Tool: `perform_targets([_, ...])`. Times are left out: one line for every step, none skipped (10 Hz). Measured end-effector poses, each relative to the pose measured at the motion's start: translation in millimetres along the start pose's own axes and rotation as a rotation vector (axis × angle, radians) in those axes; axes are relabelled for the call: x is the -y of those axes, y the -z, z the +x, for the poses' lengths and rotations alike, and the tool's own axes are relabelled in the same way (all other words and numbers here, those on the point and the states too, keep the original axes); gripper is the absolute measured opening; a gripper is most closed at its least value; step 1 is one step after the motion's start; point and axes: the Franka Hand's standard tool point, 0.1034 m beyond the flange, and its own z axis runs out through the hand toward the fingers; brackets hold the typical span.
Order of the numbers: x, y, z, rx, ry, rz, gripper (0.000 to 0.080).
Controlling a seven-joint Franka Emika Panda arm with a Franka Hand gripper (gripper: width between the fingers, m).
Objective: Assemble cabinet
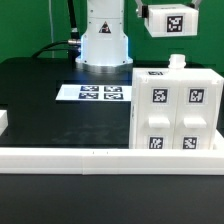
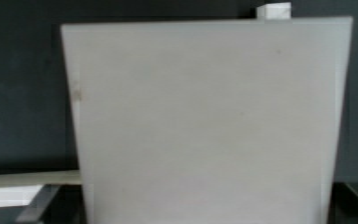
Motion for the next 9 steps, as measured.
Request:
perform_targets([0.2, -2.0, 1.0, -0.013, 0.000, 0.001, 0.0563])
perform_targets([1.4, -8.7, 0.9, -0.030, 0.003, 0.001, 0.0563])
perform_targets([3.3, -12.4, 2.8, -0.031, 0.012, 0.001, 0.0563])
perform_targets([4.6, -14.1, 8.9, -0.035, 0.023, 0.001, 0.0563])
perform_targets([5.6, -16.3, 15.0, -0.036, 0.029, 0.003, 0.0563])
perform_targets([5.9, -19.3, 19.5, -0.036, 0.029, 0.007, 0.0563])
perform_targets([7.4, -21.1, 23.0, -0.036, 0.035, 0.006, 0.0563])
perform_targets([9.8, -23.6, 26.8, -0.037, 0.053, 0.006, 0.0563])
perform_targets([9.4, -25.4, 26.6, -0.036, 0.069, 0.005, 0.0563])
